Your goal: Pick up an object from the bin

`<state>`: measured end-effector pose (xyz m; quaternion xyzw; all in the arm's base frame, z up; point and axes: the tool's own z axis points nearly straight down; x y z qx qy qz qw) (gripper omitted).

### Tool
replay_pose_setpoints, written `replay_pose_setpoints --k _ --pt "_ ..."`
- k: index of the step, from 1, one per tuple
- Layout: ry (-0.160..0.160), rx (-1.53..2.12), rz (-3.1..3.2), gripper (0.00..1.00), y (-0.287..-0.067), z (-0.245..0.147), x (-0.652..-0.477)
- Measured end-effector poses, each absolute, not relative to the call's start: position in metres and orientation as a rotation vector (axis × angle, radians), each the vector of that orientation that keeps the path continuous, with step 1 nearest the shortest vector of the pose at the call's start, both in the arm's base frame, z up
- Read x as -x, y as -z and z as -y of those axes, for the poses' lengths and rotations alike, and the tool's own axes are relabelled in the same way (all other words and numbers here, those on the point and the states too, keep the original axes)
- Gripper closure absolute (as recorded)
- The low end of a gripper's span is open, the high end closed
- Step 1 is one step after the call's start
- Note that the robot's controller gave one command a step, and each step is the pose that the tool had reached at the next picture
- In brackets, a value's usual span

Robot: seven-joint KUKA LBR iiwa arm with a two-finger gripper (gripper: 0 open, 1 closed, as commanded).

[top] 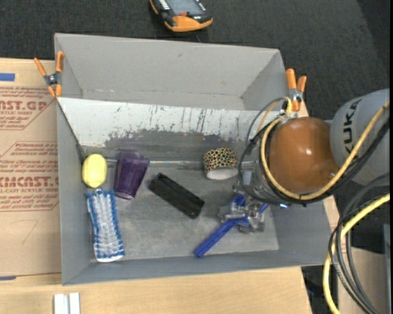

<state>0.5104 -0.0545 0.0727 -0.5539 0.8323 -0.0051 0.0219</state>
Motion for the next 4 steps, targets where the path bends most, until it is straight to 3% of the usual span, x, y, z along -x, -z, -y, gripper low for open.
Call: replay_pose_setpoints --k 1,2,3,4 --pt "0.041 1.909 -2.408 1.00 -0.074 0.064 -0.495" --pt "0.032 1.972 -2.368 1.00 -0.104 0.061 -0.498" --pt "0.042 2.116 -2.231 1.00 -0.130 0.066 -0.504" --pt "0.028 1.909 -2.418 1.00 -0.124 0.056 -0.510"
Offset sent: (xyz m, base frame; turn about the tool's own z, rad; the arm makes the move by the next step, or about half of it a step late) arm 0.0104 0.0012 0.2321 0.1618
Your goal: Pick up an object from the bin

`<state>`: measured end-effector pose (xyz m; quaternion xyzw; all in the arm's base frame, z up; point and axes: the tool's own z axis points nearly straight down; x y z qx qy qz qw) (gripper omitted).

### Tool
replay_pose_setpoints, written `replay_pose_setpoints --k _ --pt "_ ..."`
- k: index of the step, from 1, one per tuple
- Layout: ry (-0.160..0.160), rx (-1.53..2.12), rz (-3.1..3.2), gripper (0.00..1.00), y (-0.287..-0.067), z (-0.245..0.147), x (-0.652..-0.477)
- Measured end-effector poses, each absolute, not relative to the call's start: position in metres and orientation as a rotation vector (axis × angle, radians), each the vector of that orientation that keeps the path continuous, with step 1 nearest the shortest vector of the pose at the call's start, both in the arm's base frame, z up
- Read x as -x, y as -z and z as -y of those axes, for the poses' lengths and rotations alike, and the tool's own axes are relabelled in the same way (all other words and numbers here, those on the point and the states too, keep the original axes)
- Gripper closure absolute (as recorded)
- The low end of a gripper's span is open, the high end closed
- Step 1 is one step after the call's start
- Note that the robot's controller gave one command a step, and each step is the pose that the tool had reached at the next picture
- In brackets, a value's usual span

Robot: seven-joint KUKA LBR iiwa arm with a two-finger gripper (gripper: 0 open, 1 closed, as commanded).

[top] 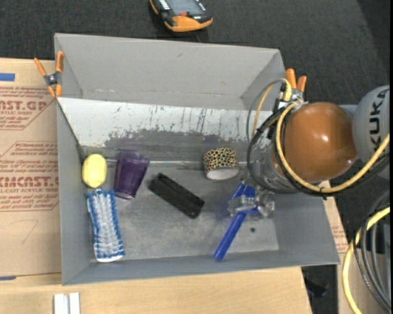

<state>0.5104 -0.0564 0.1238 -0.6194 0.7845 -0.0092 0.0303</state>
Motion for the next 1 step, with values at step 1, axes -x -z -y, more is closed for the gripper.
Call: replay_pose_setpoints --k 1 --pt "0.074 2.368 -1.940 1.00 -0.1165 0.0625 -0.5226"
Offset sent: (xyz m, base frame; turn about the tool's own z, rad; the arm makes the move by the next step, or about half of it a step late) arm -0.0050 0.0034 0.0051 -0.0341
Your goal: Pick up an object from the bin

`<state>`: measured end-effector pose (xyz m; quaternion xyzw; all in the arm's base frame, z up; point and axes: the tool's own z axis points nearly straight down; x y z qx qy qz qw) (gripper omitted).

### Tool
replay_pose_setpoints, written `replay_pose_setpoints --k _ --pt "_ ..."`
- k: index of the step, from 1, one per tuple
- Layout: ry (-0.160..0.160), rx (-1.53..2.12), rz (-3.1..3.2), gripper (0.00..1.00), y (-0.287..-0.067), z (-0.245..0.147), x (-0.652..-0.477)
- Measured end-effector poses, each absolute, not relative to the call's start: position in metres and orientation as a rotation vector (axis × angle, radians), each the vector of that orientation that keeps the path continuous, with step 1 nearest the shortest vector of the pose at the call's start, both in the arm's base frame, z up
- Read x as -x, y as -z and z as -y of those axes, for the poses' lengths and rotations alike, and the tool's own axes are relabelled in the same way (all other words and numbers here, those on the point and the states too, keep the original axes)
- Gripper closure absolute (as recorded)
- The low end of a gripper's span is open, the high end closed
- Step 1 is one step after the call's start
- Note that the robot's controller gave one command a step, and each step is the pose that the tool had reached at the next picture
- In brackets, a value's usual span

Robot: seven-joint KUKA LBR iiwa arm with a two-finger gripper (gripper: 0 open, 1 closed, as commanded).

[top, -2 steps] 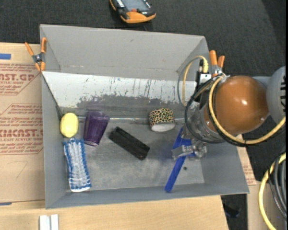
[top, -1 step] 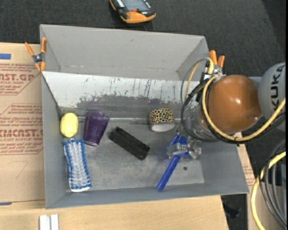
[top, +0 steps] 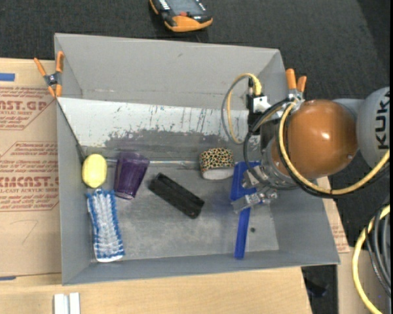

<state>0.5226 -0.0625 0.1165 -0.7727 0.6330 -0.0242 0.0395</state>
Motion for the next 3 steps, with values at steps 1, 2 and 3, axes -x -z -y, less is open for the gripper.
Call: replay_pose_setpoints --k 1,2,3 --pt "0.042 2.037 -2.295 1.00 -0.125 0.056 -0.512" --pt "0.081 2.276 -2.026 1.00 -0.106 0.068 -0.515" --pt "0.069 2.196 -2.120 1.00 -0.123 0.070 -0.511"
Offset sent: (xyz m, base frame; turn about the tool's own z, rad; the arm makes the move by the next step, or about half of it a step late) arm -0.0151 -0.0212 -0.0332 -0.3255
